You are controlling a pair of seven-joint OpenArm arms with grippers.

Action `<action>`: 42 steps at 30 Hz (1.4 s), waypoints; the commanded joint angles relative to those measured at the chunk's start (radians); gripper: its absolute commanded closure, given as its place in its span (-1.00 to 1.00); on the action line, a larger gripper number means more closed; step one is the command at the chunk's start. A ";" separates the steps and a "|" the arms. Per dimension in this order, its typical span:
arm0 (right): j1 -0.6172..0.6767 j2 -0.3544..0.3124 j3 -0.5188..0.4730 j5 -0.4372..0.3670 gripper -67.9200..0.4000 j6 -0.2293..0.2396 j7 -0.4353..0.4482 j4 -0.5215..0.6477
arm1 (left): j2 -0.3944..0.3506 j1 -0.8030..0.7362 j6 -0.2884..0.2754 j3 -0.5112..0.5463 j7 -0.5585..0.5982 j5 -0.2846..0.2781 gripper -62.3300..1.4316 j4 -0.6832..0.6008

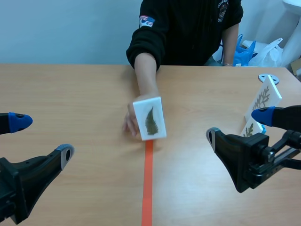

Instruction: Sort the leaf by its shape. The table is split by an orange tape line. A compound leaf with several leaflets goes to the left side, a simple leaf with one blade goes to the right side. Return to the home posture when a red brick is placed on the table.

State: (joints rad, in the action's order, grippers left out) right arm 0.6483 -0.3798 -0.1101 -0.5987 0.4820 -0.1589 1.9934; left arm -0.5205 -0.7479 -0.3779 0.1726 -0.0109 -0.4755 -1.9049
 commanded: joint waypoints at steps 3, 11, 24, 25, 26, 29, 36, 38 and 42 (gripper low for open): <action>-0.011 -0.011 -0.003 -0.008 -1.00 -0.006 0.019 0.001 | 0.005 0.003 -0.003 -0.002 0.013 -0.008 -1.00 -0.021; -0.011 -0.011 -0.003 -0.008 -1.00 -0.006 0.018 0.001 | 0.005 0.003 -0.003 -0.002 0.013 -0.007 -1.00 -0.021; -0.015 -0.011 -0.002 0.033 -1.00 -0.006 0.016 0.000 | 0.004 0.003 -0.003 -0.002 0.010 -0.007 -1.00 -0.021; -0.018 -0.011 -0.002 0.034 -1.00 -0.006 0.019 -0.002 | 0.004 0.003 -0.003 -0.002 0.010 -0.007 -1.00 -0.021; -0.023 -0.011 -0.002 0.034 -1.00 -0.006 0.023 -0.005 | 0.004 0.003 -0.003 -0.002 0.010 -0.007 -1.00 -0.021; -0.048 -0.011 0.010 0.048 -1.00 -0.006 0.023 -0.019 | 0.004 0.003 -0.003 -0.002 0.010 -0.007 -1.00 -0.021; -0.143 -0.011 0.091 0.080 -1.00 -0.006 0.027 -0.109 | 0.004 0.003 -0.003 -0.002 0.010 -0.007 -1.00 -0.021; -0.178 -0.011 0.122 0.090 -1.00 -0.006 0.027 -0.140 | 0.004 0.003 -0.003 -0.002 0.010 -0.007 -1.00 -0.021; -0.250 -0.011 0.197 0.133 -1.00 -0.005 0.036 -0.202 | 0.004 0.003 -0.003 -0.002 0.010 -0.007 -1.00 -0.021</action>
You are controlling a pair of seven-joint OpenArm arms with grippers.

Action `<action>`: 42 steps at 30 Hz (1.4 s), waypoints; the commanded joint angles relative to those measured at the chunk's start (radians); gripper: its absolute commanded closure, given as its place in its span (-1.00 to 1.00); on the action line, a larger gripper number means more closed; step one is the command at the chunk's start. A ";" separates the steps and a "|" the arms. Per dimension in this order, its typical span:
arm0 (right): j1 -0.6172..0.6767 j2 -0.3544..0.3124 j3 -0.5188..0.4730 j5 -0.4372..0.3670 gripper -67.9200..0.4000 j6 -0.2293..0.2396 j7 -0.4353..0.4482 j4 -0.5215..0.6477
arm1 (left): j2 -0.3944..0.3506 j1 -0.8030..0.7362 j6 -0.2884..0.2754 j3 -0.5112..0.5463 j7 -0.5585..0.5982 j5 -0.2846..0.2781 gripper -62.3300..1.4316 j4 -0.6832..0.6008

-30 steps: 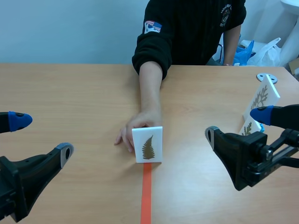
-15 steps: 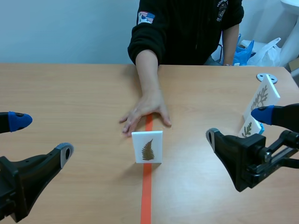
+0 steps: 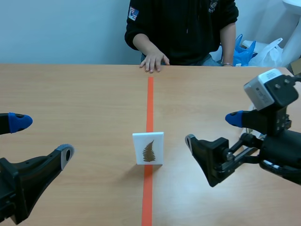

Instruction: Sort the leaf by its shape. The table is split by an orange tape line. A compound leaf with several leaflets goes to the left side, a simple leaf with one blade goes to the right side. Return to the home posture when a red brick is placed on the table.

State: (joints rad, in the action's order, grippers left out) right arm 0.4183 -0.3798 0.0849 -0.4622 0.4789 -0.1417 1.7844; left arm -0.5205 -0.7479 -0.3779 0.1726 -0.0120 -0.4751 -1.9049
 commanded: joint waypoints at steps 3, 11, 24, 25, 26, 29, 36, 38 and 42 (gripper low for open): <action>-0.074 -0.011 0.062 0.039 -1.00 -0.002 0.045 -0.042 | 0.004 0.003 -0.003 -0.002 0.011 -0.007 -1.00 -0.021; -0.221 -0.010 0.240 0.172 -1.00 -0.003 0.128 -0.211 | 0.004 0.003 -0.003 -0.002 0.011 -0.007 -1.00 -0.021; -0.430 0.095 0.415 0.338 -1.00 -0.011 0.278 -0.526 | 0.005 0.003 -0.003 -0.002 0.011 -0.007 -1.00 -0.021; -0.444 0.108 0.426 0.354 -1.00 -0.013 0.282 -0.548 | 0.005 0.003 -0.003 -0.002 0.011 -0.007 -1.00 -0.021; -0.456 0.121 0.436 0.370 -1.00 -0.018 0.284 -0.569 | 0.005 0.003 -0.003 -0.002 0.011 -0.007 -1.00 -0.021; -0.486 0.152 0.462 0.396 -1.00 -0.023 0.288 -0.623 | 0.005 0.003 -0.003 -0.002 0.011 -0.007 -1.00 -0.021; -0.506 0.178 0.502 0.433 -0.63 -0.067 0.306 -0.683 | 0.005 0.003 -0.003 -0.002 0.011 -0.007 -1.00 -0.021; -0.502 0.174 0.504 0.433 -0.47 -0.067 0.309 -0.683 | 0.005 0.003 -0.003 -0.002 0.011 -0.007 -1.00 -0.021; -0.501 0.169 0.504 0.433 -0.11 -0.067 0.314 -0.683 | 0.005 0.003 -0.003 -0.002 0.012 -0.007 -1.00 -0.021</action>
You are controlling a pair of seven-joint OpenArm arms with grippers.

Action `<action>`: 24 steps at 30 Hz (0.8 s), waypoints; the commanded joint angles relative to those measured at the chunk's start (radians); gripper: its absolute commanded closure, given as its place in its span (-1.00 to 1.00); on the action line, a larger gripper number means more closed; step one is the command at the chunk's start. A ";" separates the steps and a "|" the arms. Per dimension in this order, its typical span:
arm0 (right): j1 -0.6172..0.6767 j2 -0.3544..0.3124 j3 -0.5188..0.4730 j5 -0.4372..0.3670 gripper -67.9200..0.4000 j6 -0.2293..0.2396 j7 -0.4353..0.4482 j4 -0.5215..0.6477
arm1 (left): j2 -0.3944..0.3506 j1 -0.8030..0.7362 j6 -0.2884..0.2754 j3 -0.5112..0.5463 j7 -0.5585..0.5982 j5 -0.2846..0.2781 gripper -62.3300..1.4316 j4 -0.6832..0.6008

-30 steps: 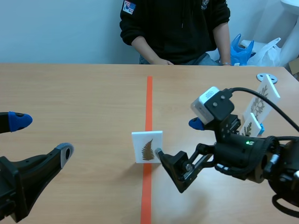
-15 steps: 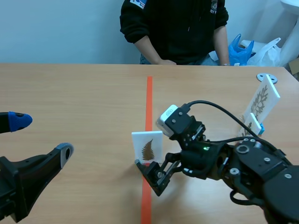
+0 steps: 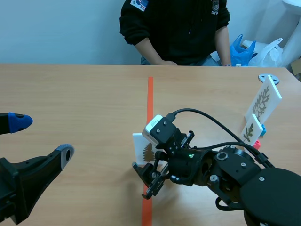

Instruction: Sort the leaf by its shape. The table is split by an orange tape line. A compound leaf with several leaflets goes to the left side, a simple leaf with one blade goes to the right side. Return to the home posture when a red brick is placed on the table.

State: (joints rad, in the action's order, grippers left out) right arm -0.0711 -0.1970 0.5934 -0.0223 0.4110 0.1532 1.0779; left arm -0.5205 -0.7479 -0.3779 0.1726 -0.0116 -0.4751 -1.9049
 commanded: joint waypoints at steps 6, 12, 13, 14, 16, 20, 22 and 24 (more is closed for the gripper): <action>-0.012 -0.014 -0.005 -0.007 0.32 0.001 0.028 0.023 | 0.005 0.003 -0.003 -0.002 0.012 -0.007 -1.00 -0.021; -0.009 -0.014 -0.005 -0.007 0.74 0.001 0.030 0.023 | 0.005 0.003 -0.003 -0.002 0.012 -0.007 -1.00 -0.021; -0.009 -0.014 -0.005 -0.007 0.79 0.001 0.030 0.023 | 0.005 0.003 -0.003 -0.002 0.012 -0.007 -1.00 -0.021; -0.009 -0.014 -0.005 -0.007 0.83 0.001 0.030 0.023 | 0.005 0.003 -0.003 -0.002 0.012 -0.007 -1.00 -0.021; -0.009 -0.014 -0.005 -0.007 0.92 0.001 0.030 0.023 | 0.005 0.003 -0.003 -0.002 0.012 -0.007 -1.00 -0.021; -0.008 -0.014 -0.011 -0.007 0.95 0.001 0.030 0.037 | 0.005 0.003 -0.003 -0.002 0.012 -0.007 -1.00 -0.021; -0.003 -0.014 -0.021 -0.007 0.95 0.002 0.028 0.061 | 0.005 0.003 -0.003 -0.002 0.013 -0.007 -1.00 -0.021; 0.011 -0.014 -0.042 -0.008 0.95 0.002 0.026 0.099 | 0.005 0.003 -0.003 -0.002 0.012 -0.007 -1.00 -0.021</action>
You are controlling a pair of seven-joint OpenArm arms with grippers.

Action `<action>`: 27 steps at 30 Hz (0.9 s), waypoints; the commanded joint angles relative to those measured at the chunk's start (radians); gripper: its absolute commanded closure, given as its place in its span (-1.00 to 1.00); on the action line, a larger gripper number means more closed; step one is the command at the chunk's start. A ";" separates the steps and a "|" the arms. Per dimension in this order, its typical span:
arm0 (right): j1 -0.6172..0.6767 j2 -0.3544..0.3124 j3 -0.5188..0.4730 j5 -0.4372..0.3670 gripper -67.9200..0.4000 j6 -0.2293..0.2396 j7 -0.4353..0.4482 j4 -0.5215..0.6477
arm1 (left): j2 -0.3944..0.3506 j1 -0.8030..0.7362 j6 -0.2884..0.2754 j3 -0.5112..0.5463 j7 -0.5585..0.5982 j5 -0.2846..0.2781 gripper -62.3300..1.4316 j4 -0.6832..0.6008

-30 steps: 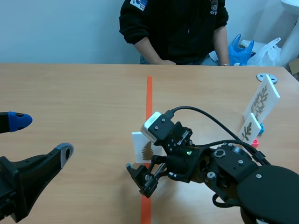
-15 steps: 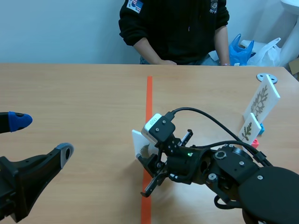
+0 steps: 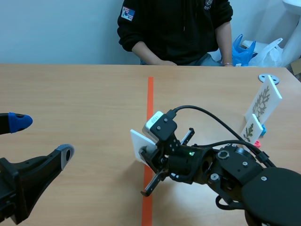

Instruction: Sort the leaf by its shape. The table is split by an orange tape line. A compound leaf with several leaflets goes to the left side, a simple leaf with one blade goes to the right side. Return to the home posture when a red brick is placed on the table.

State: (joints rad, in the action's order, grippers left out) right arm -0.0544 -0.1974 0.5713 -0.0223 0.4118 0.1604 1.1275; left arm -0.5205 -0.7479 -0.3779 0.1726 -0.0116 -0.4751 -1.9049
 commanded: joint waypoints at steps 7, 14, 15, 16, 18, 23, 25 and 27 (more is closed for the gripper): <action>0.093 -0.046 -0.114 -0.016 0.95 0.008 -0.001 0.234 | 0.005 0.003 -0.003 -0.002 0.011 -0.007 -1.00 -0.021; 0.227 -0.096 -0.261 -0.155 0.95 0.008 -0.043 0.395 | 0.005 0.003 -0.003 -0.002 0.011 -0.007 -1.00 -0.021; 0.245 -0.097 -0.290 -0.175 0.95 0.008 -0.048 0.412 | 0.005 0.003 -0.003 -0.002 0.011 -0.007 -1.00 -0.021; 0.262 -0.097 -0.321 -0.195 0.95 0.008 -0.057 0.428 | 0.005 0.003 -0.003 -0.002 0.012 -0.007 -1.00 -0.021; 0.294 -0.097 -0.384 -0.235 0.95 0.008 -0.078 0.455 | 0.005 0.003 -0.003 -0.002 0.011 -0.007 -1.00 -0.021; 0.340 -0.097 -0.517 -0.315 0.95 0.008 -0.135 0.472 | 0.004 0.003 -0.003 -0.002 0.011 -0.007 -1.00 -0.021; 0.352 -0.097 -0.563 -0.327 0.95 0.006 -0.156 0.472 | 0.004 0.003 -0.003 -0.002 0.011 -0.007 -1.00 -0.021; 0.357 -0.097 -0.601 -0.327 0.95 0.000 -0.156 0.470 | 0.004 0.003 -0.003 -0.002 0.011 -0.007 -1.00 -0.021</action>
State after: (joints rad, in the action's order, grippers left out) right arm 0.3149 -0.2886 -0.0284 -0.3405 0.4168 -0.0097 1.5932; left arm -0.5205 -0.7479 -0.3779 0.1726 -0.0116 -0.4751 -1.9049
